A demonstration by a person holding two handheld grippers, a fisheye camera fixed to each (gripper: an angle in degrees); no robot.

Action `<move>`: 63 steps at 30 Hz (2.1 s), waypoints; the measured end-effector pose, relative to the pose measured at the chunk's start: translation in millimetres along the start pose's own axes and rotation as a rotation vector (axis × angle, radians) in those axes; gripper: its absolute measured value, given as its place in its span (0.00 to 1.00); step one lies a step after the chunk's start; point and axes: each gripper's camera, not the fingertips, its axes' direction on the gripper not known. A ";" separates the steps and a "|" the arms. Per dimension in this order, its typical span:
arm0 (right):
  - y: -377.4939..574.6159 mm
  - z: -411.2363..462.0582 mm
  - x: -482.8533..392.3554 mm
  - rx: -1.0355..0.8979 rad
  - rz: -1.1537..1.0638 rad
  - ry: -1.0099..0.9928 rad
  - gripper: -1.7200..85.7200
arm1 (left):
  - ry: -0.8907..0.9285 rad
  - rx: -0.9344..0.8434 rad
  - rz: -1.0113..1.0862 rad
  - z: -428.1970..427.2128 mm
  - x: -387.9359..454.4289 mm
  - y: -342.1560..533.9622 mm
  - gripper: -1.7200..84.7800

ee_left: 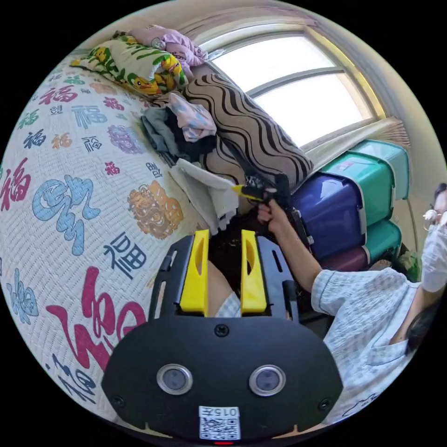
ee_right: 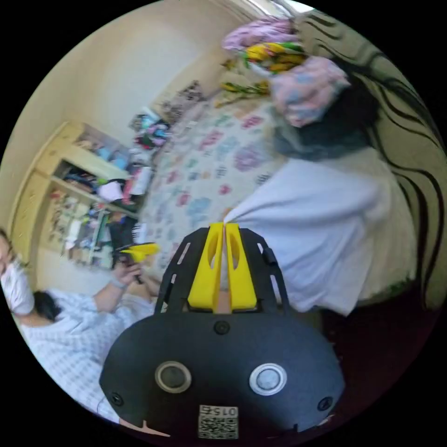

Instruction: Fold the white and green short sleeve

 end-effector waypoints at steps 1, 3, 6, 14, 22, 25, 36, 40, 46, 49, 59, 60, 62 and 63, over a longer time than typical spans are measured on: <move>2.2 -3.1 -17.1 0.011 -0.032 -0.047 0.02 | -0.008 0.002 0.014 1.8 3.2 4.3 0.16; 13.0 -6.0 -82.7 0.019 -0.141 -0.173 0.02 | -0.077 0.014 0.088 0.3 19.1 20.4 0.17; 31.7 5.2 -145.7 -0.023 -0.238 -0.320 0.02 | -0.228 -0.002 0.187 -16.4 31.1 47.8 0.14; 77.0 35.4 -223.4 -0.128 -0.279 -0.542 0.02 | -0.292 0.131 0.273 -148.0 50.2 168.8 0.03; 87.5 -0.7 -316.0 -0.104 -0.512 -0.468 0.01 | -0.477 0.249 0.423 -242.9 121.6 191.8 0.02; 94.6 -22.2 -340.9 -0.057 -0.591 -0.416 0.01 | -0.537 0.250 0.496 -252.0 144.8 194.5 0.02; 113.9 -44.1 -381.2 -0.067 -0.816 -0.145 0.01 | -0.744 0.015 0.704 -245.0 162.7 205.8 0.02; 81.7 -2.6 -343.4 -0.106 -0.728 -0.142 0.01 | -0.572 -0.009 0.570 -262.3 93.5 177.1 0.02; 14.3 167.6 -202.1 -0.291 -0.409 0.314 0.02 | -0.953 -0.074 -0.007 -267.4 -110.1 139.7 0.01; 15.6 212.1 -130.5 -0.323 -0.247 0.066 0.02 | -0.697 -0.061 -0.058 -259.1 -164.8 168.8 0.01; 34.0 331.5 -50.9 -0.457 -0.344 0.116 0.11 | -0.451 0.019 -0.179 -229.6 -269.4 164.3 0.08; 29.8 344.8 -44.4 -0.456 -0.363 0.145 0.11 | -0.425 0.039 -0.195 -226.9 -277.4 155.2 0.09; 21.5 360.1 -31.0 -0.458 -0.357 0.164 0.11 | -0.420 0.065 -0.200 -219.5 -285.1 143.3 0.10; 15.9 366.3 -19.0 -0.462 -0.331 0.154 0.10 | -0.449 0.065 -0.202 -212.6 -289.4 134.8 0.11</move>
